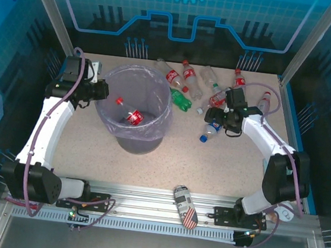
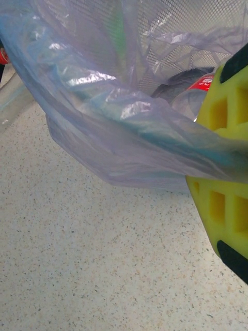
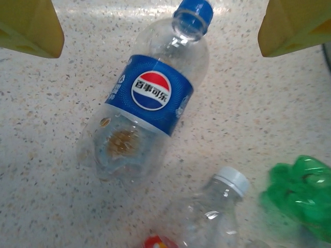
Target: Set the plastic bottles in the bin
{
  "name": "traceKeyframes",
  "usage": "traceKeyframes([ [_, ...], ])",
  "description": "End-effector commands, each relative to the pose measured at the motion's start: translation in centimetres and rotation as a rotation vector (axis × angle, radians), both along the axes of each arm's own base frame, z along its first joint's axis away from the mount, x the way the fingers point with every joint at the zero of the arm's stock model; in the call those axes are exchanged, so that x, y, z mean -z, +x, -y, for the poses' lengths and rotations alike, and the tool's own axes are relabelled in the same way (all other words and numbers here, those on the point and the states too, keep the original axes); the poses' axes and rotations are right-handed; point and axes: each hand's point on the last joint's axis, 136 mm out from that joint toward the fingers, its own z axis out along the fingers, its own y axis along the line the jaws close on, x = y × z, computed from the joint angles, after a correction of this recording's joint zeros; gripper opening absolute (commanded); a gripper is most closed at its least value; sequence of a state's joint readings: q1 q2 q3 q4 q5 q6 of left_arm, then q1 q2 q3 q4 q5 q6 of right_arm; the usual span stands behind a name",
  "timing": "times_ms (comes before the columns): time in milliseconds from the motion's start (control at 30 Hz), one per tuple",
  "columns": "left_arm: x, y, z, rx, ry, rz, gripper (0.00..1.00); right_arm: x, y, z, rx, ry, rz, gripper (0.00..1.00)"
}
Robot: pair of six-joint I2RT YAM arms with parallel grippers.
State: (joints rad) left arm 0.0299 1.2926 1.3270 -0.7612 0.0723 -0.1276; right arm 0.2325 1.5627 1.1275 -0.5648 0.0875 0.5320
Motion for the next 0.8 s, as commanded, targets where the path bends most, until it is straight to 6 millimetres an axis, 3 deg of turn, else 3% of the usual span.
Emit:
traceKeyframes([
  [0, 0.8, 0.1, -0.3, 0.03, 0.04, 0.016, 0.12, 1.7, 1.1, 0.8, 0.077, -0.009, -0.003, 0.98],
  [200, 1.1, 0.0, -0.1, 0.051, 0.038, 0.015, 0.12, 4.6, 2.0, 0.8, 0.116, -0.004, -0.032, 0.98],
  [767, 1.9, 0.3, -0.7, 0.046, 0.031, -0.003, 0.11, 8.3, 3.4, 0.5, 0.148, 0.019, -0.018, 0.9],
])
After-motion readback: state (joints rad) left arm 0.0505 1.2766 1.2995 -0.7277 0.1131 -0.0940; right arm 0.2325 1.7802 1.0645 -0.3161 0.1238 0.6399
